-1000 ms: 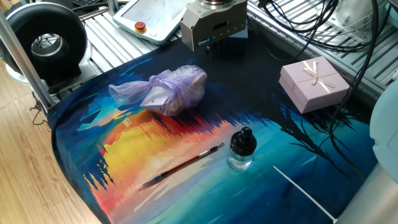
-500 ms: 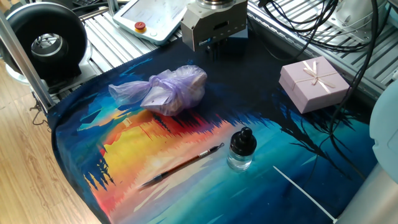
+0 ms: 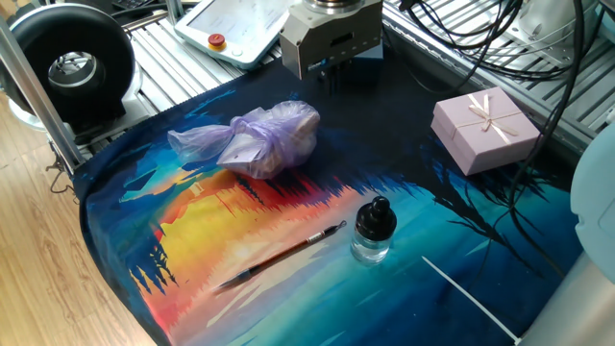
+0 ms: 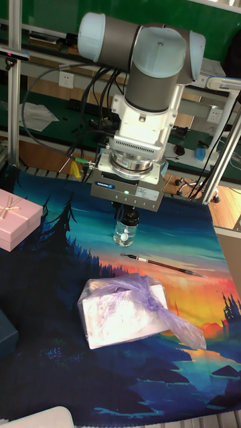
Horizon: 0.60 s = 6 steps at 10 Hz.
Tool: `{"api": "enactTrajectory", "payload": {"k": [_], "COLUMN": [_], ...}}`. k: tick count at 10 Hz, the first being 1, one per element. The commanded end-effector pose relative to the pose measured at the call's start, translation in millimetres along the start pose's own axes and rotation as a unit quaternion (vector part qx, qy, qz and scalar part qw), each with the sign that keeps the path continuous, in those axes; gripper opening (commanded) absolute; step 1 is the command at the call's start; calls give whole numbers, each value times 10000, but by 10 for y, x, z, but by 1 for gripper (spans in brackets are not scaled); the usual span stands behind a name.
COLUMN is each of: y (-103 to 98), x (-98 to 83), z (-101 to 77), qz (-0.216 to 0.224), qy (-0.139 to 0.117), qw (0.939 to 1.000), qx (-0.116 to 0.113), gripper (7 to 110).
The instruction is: Pick up a bag of things
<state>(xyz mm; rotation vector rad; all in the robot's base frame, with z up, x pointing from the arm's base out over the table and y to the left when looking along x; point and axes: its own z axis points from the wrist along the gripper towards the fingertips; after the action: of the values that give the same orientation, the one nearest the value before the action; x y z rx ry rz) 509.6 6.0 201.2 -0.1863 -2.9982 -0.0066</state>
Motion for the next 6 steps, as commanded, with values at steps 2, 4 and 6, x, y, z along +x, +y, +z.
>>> {"api": "enactTrajectory", "payload": {"k": [2, 4, 6], "y": [-4, 4, -34], "x": [14, 11, 6], "z": [-12, -12, -12], "qz": [-71, -103, -16], "qy": [25, 20, 10], "qw": [10000, 9999, 10000], "qx": [1, -15, 61], "gripper": [7, 7, 7]}}
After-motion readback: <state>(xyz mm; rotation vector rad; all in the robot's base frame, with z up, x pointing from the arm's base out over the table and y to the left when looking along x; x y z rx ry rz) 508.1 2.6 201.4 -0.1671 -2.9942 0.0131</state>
